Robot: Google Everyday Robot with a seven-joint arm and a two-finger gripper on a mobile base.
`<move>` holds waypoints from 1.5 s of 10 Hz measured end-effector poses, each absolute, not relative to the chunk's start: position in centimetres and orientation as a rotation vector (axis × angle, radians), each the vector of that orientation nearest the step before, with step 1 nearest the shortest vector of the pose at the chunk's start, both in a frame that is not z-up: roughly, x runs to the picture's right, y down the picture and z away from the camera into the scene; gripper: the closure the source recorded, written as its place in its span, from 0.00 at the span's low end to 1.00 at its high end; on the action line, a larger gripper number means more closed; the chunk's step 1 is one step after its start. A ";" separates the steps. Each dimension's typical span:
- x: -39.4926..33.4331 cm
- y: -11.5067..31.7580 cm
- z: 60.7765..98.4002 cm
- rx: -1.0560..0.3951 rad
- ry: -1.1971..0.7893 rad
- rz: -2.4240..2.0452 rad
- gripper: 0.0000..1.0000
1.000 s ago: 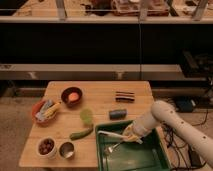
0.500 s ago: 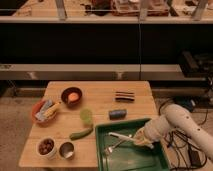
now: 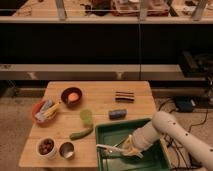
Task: Wipe tray with brush
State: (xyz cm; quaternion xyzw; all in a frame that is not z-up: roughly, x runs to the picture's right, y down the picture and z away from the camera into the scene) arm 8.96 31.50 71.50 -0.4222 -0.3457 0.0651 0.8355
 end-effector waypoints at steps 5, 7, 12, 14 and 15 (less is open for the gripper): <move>1.0 30.3 70.9 -0.899 -0.805 -0.017 1.00; 0.3 28.2 72.4 -0.874 -0.794 -0.034 1.00; 7.1 26.4 76.0 -0.841 -0.730 0.060 1.00; 11.6 26.2 76.3 -0.818 -0.681 0.128 1.00; 14.6 26.4 76.3 -0.807 -0.638 0.175 1.00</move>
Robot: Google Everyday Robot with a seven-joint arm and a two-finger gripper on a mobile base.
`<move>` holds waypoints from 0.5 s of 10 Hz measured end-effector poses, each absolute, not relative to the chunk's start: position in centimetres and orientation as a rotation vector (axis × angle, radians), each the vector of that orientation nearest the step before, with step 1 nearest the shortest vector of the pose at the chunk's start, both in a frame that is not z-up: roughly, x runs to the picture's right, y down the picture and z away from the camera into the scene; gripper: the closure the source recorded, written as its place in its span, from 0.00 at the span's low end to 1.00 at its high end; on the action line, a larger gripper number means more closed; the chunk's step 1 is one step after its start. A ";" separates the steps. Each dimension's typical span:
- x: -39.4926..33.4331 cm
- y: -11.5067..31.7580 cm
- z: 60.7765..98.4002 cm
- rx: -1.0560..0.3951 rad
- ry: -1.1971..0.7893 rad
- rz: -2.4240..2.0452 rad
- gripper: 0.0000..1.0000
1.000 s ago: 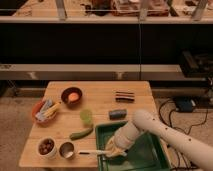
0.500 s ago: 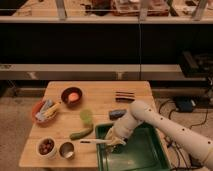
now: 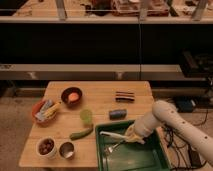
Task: Wipe tray with brush
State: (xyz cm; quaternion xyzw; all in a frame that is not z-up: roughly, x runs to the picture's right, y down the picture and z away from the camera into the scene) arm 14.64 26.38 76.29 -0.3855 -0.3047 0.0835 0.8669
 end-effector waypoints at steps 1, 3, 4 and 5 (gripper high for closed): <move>16.7 27.2 76.1 -0.815 -0.602 0.216 1.00; 18.5 28.1 75.5 -0.825 -0.584 0.238 1.00; 18.8 28.8 74.7 -0.835 -0.581 0.231 1.00; 18.7 29.4 73.8 -0.840 -0.582 0.223 1.00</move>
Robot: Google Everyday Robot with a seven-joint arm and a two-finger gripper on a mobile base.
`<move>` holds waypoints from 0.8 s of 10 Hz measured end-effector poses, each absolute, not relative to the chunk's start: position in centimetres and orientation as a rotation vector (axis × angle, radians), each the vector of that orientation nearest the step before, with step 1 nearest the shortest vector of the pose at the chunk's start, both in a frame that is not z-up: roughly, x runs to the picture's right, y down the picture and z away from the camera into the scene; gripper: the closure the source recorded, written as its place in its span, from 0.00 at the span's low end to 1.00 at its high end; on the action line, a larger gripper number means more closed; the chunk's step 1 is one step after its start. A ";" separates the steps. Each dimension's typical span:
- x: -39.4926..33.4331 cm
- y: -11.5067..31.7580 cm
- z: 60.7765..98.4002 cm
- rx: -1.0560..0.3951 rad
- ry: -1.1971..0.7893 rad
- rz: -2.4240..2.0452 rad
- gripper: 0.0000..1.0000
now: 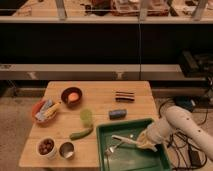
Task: Wipe tray with brush
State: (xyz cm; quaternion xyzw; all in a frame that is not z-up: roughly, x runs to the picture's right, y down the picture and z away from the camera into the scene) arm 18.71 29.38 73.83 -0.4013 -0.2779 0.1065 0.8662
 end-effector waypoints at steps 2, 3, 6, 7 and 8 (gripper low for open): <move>17.1 30.4 72.3 -0.855 -0.591 0.208 1.00; 15.8 30.8 71.7 -0.862 -0.602 0.199 1.00; 7.8 31.8 69.4 -0.898 -0.686 0.138 1.00; 6.0 31.9 68.9 -0.907 -0.710 0.115 1.00; 4.4 31.9 68.5 -0.913 -0.735 0.090 1.00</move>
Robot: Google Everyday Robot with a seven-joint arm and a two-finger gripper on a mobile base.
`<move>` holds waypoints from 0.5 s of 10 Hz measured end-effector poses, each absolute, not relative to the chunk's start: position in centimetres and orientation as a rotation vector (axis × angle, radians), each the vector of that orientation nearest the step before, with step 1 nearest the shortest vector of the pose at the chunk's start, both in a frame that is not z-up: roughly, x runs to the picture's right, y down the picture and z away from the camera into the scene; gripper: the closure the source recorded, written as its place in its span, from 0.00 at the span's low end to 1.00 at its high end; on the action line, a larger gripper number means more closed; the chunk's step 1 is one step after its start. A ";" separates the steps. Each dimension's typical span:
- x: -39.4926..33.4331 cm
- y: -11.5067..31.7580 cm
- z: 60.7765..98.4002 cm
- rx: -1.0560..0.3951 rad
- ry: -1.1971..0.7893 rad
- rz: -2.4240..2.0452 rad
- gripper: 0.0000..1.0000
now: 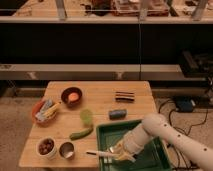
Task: Wipe tray with brush
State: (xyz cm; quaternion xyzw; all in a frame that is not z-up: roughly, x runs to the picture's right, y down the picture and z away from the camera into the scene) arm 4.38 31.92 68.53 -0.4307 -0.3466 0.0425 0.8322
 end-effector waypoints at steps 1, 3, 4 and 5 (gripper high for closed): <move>2.0 31.5 68.1 -0.914 -0.772 0.050 1.00; 0.6 30.3 68.6 -0.894 -0.787 0.033 1.00; 0.4 29.3 69.3 -0.880 -0.787 0.036 1.00; 0.8 28.3 70.4 -0.865 -0.784 0.042 1.00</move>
